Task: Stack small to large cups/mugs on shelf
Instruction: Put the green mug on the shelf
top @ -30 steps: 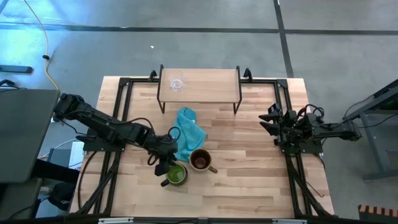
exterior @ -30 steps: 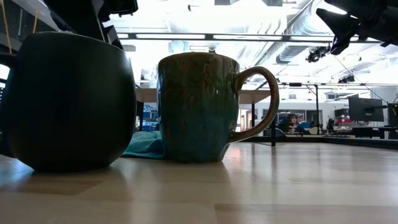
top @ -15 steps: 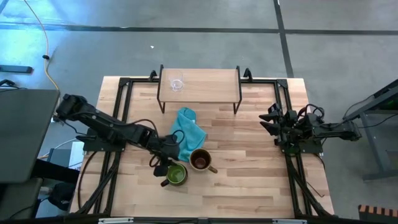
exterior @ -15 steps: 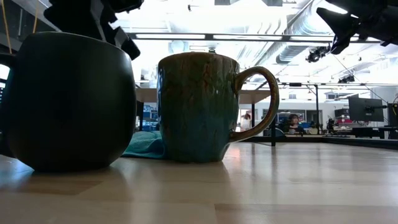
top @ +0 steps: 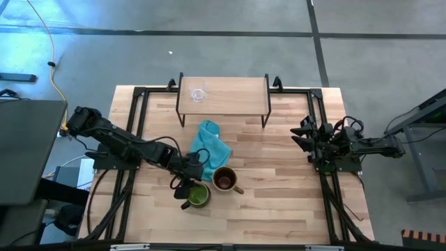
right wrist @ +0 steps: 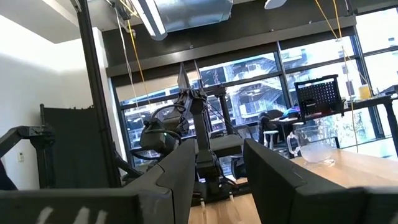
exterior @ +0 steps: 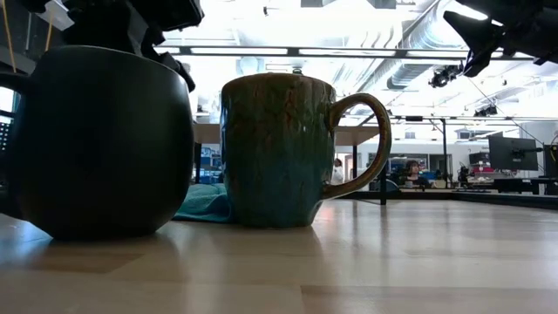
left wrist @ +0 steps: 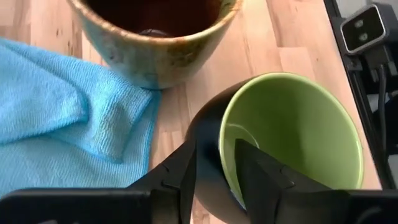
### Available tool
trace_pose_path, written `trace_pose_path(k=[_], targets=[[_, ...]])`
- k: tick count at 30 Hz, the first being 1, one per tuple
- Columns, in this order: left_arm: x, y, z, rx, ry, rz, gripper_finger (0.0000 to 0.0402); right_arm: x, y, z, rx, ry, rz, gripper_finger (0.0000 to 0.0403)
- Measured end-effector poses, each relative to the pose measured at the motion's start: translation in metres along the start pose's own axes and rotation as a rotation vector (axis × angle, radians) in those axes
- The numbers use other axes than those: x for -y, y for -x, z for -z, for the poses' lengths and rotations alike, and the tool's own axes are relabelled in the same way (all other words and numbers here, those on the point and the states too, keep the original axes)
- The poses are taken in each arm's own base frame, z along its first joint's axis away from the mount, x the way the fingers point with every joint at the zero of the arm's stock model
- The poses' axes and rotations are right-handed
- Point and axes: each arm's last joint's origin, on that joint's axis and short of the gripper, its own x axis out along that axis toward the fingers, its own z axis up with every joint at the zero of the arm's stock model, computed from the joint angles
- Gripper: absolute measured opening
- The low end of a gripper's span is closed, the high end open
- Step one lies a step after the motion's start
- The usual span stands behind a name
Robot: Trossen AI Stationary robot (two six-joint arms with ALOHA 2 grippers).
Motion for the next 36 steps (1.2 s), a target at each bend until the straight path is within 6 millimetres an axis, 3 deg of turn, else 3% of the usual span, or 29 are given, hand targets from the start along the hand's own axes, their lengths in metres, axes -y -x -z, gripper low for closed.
trace_pose_path(k=[8,15,24,36], targets=[[-0.003,-0.001,0.003,-0.026,0.079,-0.042,0.0011,0.000,0.000,0.001,-0.007,0.003,0.001,0.0128],[-0.002,-0.001,0.004,-0.027,0.183,-0.044,0.0031,0.000,0.000,0.001,-0.015,0.005,0.002,0.0128],[-0.003,0.000,0.006,-0.032,0.318,-0.084,0.0011,0.001,0.000,0.005,-0.052,0.008,0.004,0.0128],[0.015,0.012,0.010,0.063,0.322,-0.201,0.0009,0.001,0.000,0.006,-0.059,0.010,0.006,0.0128]])
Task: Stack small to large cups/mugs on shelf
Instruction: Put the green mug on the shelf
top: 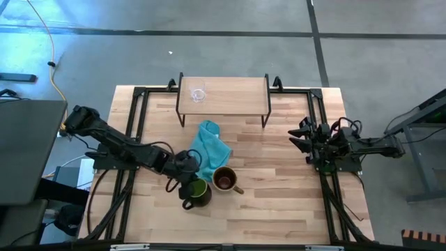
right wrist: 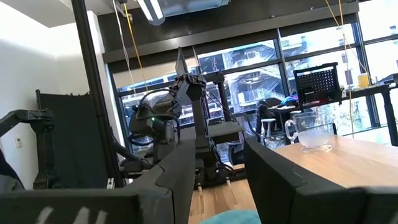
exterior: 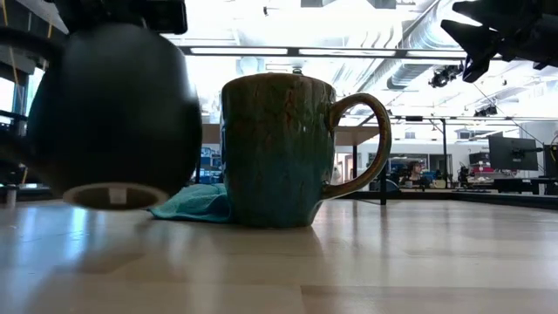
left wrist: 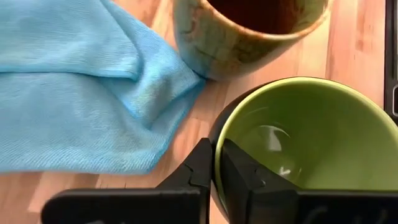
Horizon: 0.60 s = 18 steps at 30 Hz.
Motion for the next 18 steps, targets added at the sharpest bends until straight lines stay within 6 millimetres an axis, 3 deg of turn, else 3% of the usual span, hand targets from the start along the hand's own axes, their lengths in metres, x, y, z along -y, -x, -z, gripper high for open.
trace_pose_path(k=[7,18], targets=[[-0.009,0.014,0.006,-0.021,0.052,-0.105,0.0005,0.000,0.000,0.000,0.000,0.000,0.000,0.0128],[-0.017,0.018,0.015,-0.099,0.094,-0.191,0.0009,0.000,0.000,0.000,0.000,-0.026,0.001,0.0128]])
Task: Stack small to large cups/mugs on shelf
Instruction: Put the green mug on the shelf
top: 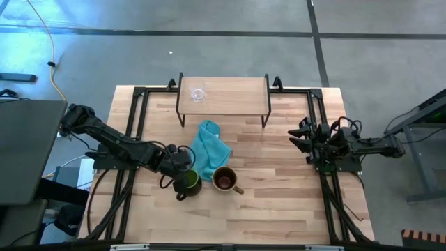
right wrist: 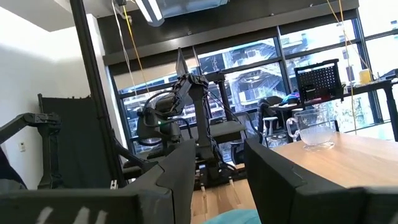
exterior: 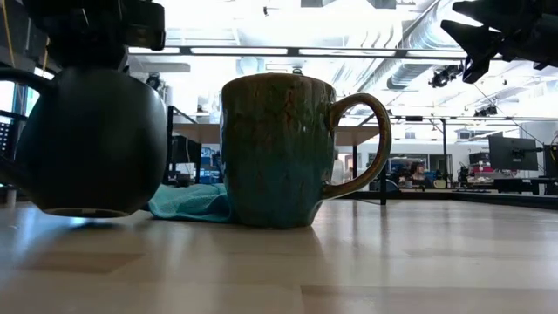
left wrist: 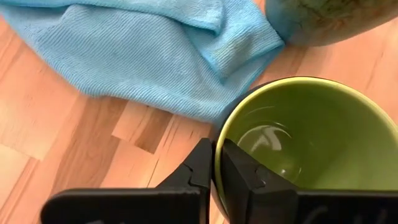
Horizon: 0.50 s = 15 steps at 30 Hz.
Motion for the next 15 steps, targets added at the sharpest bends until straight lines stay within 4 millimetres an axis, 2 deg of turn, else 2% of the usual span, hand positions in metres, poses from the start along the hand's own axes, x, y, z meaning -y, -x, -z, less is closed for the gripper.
trace_pose_path(k=[15], targets=[[-0.0013,0.0003,0.0016,-0.020,-0.008,-0.012,0.0010,0.0001,0.0000,0.0000,0.000,0.008,0.004,0.0128]])
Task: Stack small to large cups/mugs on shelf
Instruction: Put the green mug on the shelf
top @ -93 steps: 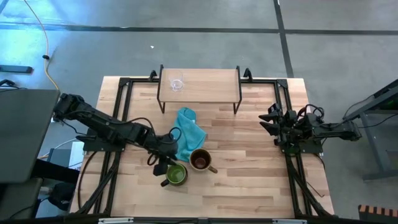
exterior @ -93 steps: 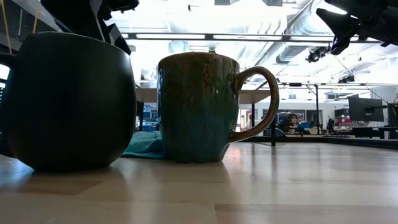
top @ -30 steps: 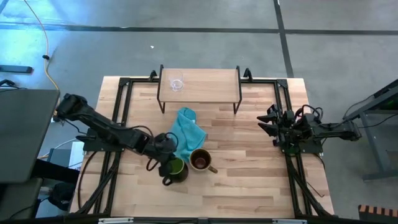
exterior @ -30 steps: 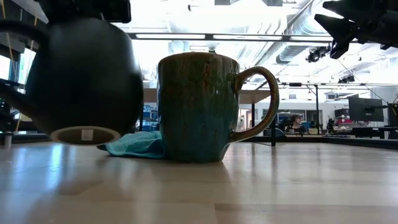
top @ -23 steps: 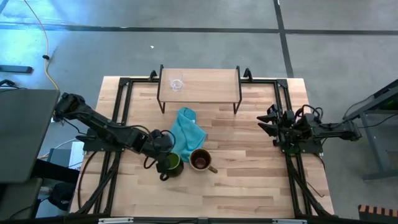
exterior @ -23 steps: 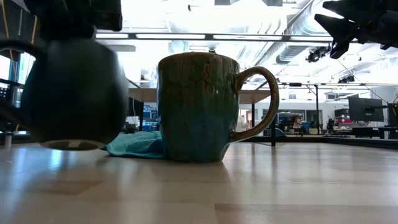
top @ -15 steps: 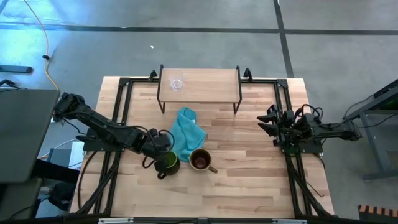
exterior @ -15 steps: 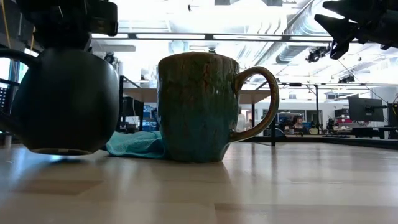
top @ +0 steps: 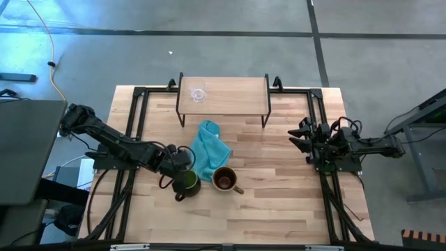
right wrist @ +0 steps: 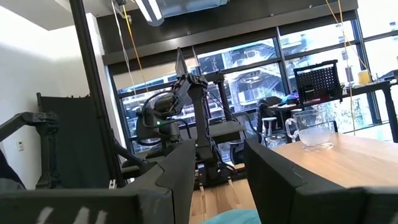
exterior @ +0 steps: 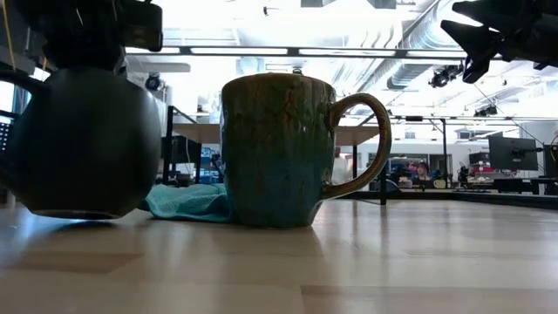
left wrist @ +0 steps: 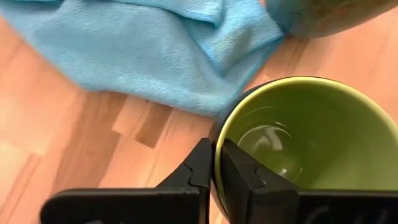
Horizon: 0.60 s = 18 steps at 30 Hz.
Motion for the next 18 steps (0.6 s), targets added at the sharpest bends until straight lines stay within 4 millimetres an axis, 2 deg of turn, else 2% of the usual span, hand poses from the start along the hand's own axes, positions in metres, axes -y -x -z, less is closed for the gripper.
trace_pose_path(k=[14,18], targets=[[-0.0027,0.0001,0.0006,0.008,0.010,-0.042,0.0010,0.0002,0.0000,0.0010,-0.011,0.004,0.001,0.0128],[-0.0041,0.0002,0.0011,0.012,0.006,-0.065,0.0023,0.0002,0.0000,0.0010,-0.011,0.020,0.001,0.0128]])
